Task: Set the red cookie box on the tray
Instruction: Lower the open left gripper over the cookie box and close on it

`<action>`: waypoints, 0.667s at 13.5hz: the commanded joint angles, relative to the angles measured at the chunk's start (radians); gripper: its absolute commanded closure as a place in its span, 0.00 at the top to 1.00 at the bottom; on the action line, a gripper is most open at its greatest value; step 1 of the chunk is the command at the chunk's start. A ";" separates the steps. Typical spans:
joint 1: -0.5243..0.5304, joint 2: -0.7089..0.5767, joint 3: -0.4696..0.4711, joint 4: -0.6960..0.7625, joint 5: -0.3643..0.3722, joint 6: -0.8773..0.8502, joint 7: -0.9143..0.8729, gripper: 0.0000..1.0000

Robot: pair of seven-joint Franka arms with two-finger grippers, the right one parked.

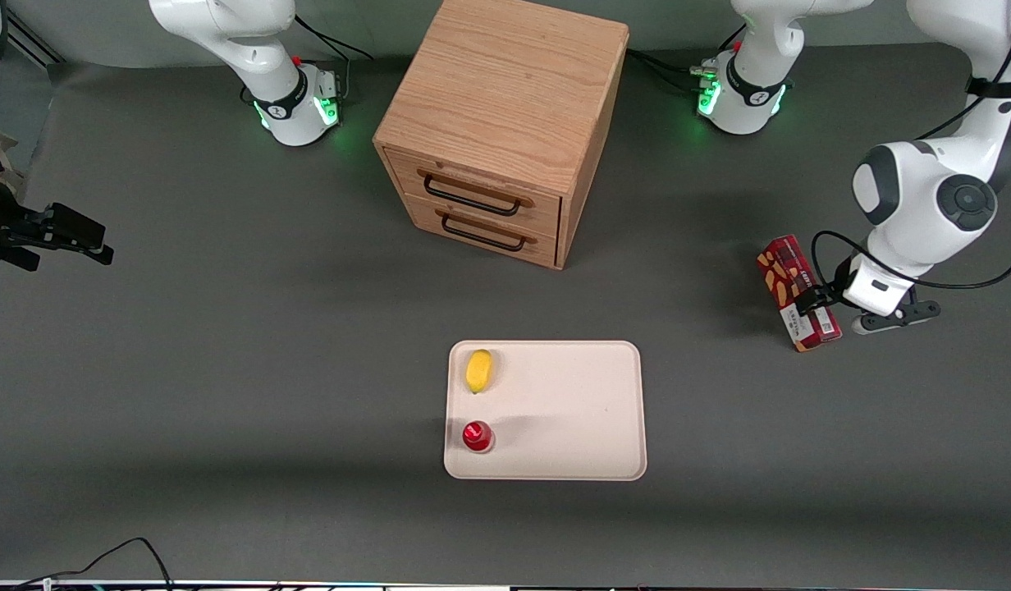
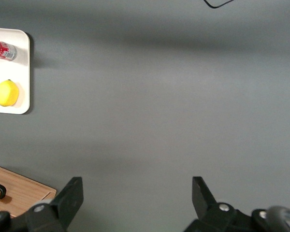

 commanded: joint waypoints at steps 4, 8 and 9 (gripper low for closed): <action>0.007 0.033 -0.006 -0.061 -0.009 0.129 0.000 0.89; 0.002 0.036 -0.008 -0.083 -0.007 0.164 0.003 0.00; 0.001 0.034 -0.008 -0.083 -0.006 0.158 0.005 0.00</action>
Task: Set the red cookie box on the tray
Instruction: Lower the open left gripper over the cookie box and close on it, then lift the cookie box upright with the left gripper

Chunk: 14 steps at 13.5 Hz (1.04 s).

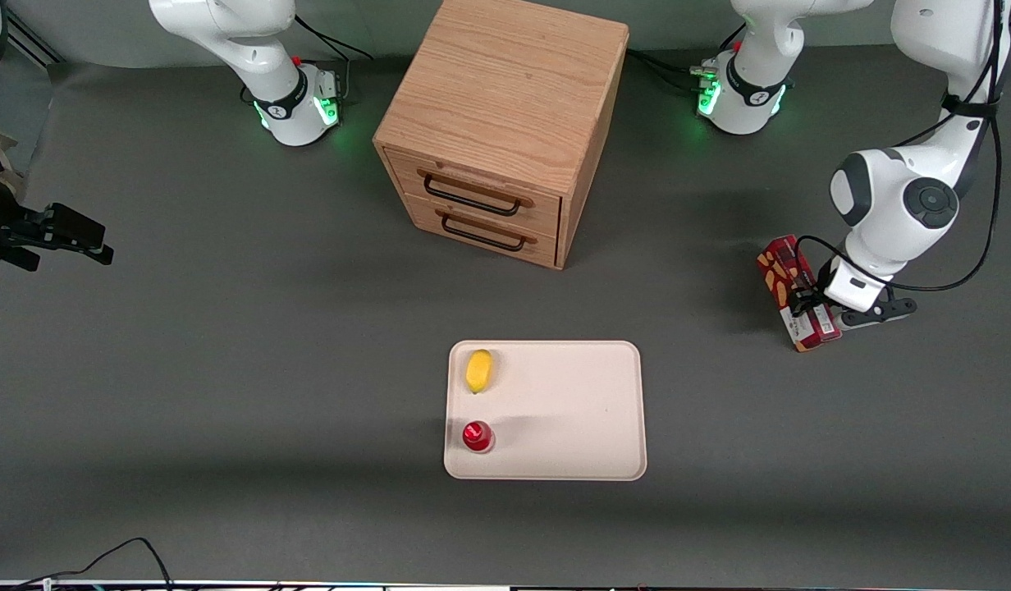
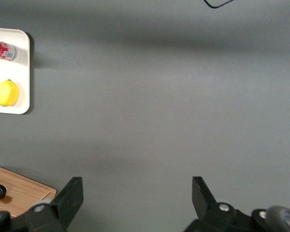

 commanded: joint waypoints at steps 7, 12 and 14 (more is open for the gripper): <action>-0.018 -0.152 -0.034 0.448 0.007 -0.739 0.072 0.00; -0.029 -0.138 -0.037 0.900 0.007 -1.233 0.071 0.00; -0.043 -0.137 -0.042 0.984 -0.002 -1.308 0.055 0.00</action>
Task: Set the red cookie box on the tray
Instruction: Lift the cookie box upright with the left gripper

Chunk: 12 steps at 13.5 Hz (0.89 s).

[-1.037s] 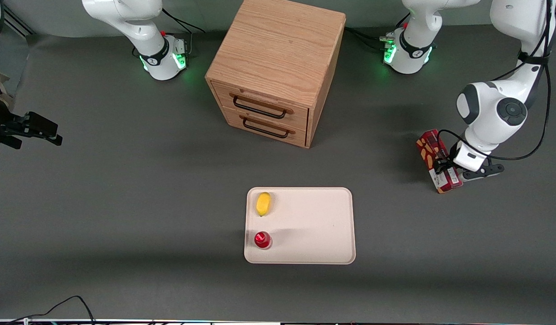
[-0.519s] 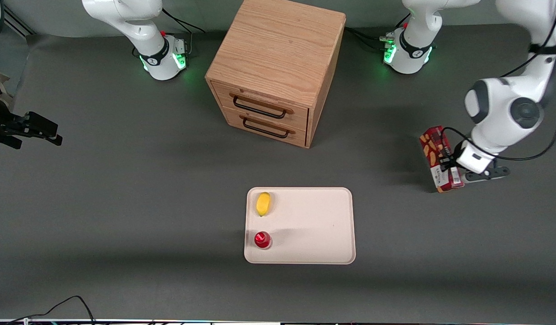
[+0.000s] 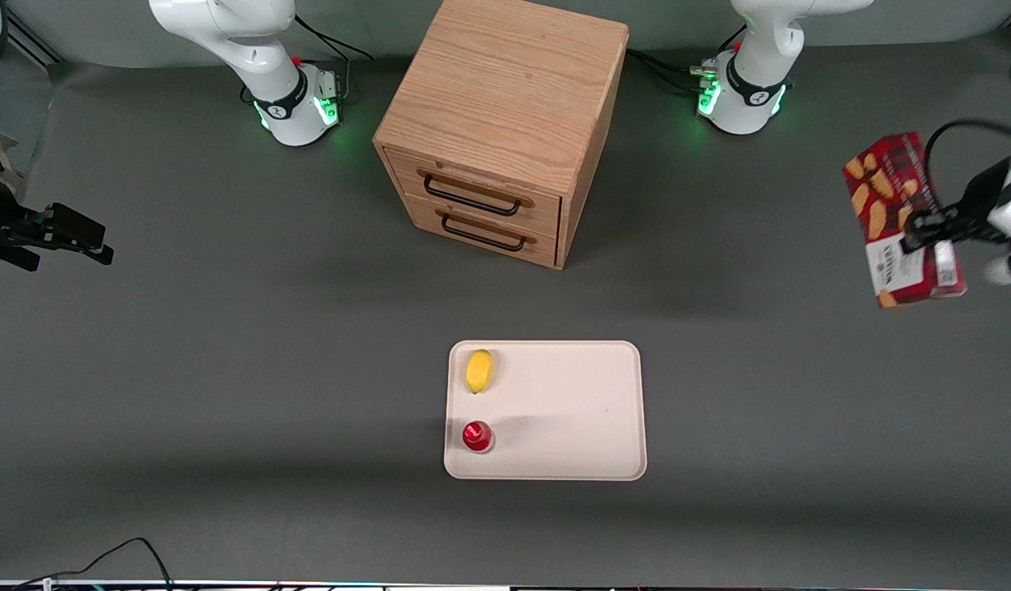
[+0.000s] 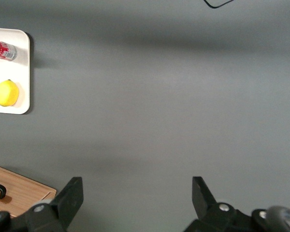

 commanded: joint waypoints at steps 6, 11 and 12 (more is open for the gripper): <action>-0.072 0.170 -0.160 0.259 -0.011 -0.100 -0.358 0.00; -0.245 0.467 -0.265 0.548 0.008 -0.059 -0.820 0.00; -0.277 0.524 -0.265 0.589 0.036 -0.022 -0.854 0.00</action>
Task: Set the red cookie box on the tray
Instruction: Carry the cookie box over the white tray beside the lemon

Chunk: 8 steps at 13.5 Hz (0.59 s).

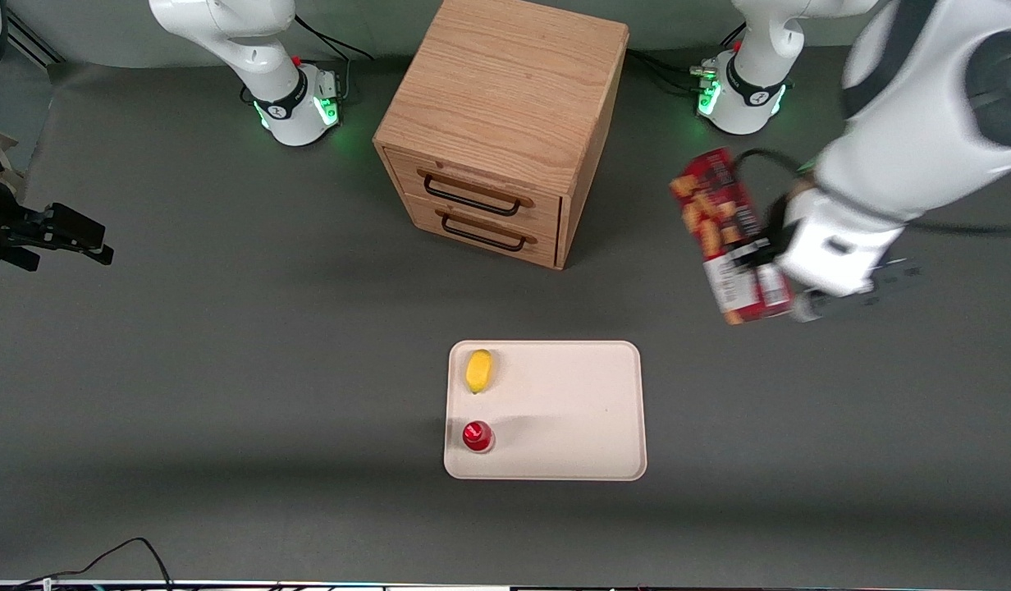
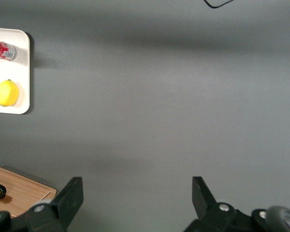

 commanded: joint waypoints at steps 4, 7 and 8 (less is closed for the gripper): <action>-0.139 0.308 0.008 0.189 0.119 0.222 -0.153 0.00; -0.125 0.350 0.014 0.065 0.168 0.406 -0.133 0.00; -0.125 0.349 0.019 0.005 0.195 0.494 -0.133 0.00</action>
